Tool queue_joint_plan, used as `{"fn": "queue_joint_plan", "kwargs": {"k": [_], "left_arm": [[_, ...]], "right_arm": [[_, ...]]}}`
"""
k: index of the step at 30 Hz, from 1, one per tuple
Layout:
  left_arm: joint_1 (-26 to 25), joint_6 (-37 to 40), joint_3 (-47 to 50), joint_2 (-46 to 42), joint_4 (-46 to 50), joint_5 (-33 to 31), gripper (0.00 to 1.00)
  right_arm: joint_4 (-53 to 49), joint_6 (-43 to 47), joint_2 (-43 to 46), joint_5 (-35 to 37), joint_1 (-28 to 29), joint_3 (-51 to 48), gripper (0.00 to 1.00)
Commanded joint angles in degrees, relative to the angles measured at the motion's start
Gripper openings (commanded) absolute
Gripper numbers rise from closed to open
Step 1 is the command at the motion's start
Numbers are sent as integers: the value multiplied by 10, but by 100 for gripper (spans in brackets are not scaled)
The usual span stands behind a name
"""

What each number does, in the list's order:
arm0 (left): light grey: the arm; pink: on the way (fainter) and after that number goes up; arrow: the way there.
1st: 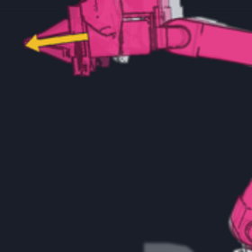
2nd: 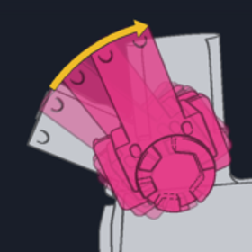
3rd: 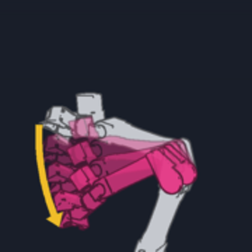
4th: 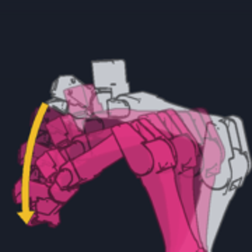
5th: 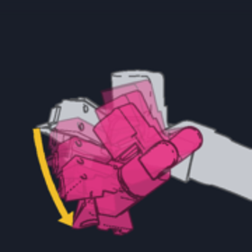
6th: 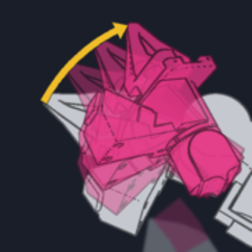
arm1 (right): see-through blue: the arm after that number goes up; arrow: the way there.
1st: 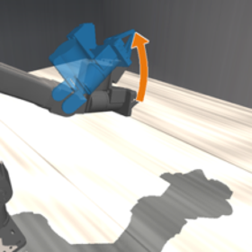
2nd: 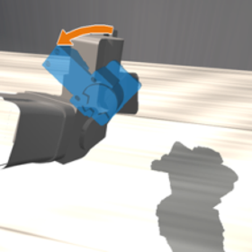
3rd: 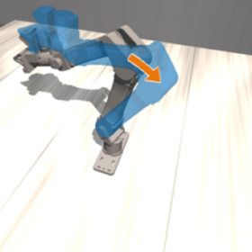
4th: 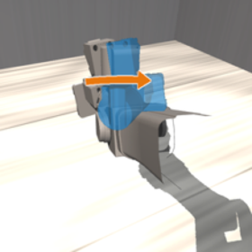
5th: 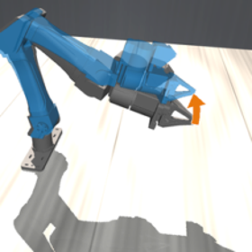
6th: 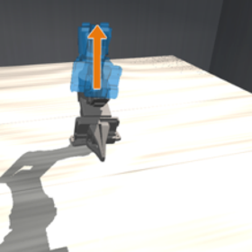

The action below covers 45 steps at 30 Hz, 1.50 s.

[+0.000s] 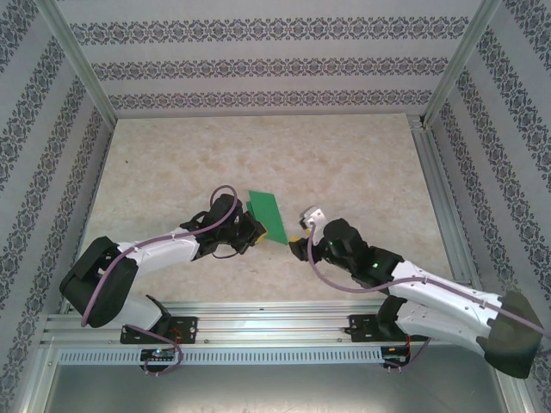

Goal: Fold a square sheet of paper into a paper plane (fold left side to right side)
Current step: Third fold the triangle at the center of the table.

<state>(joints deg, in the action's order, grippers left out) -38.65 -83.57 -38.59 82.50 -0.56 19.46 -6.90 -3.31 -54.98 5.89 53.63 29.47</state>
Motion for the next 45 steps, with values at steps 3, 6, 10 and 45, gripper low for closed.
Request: {"fn": "queue_joint_plan", "kwargs": {"k": [3, 6, 10, 45], "left_arm": [[6, 6, -20, -4, 50, 11, 0], [7, 3, -21, -4, 53, 12, 0], [9, -5, -19, -1, 45, 17, 0], [40, 29, -9, -63, 50, 27, 42]], "right_arm": [[45, 188, -100, 31, 51, 33, 50], [95, 222, -142, 48, 67, 35, 49], [153, 251, -190, 64, 83, 32, 45], [231, 272, -321, 114, 94, 44, 0]]}}
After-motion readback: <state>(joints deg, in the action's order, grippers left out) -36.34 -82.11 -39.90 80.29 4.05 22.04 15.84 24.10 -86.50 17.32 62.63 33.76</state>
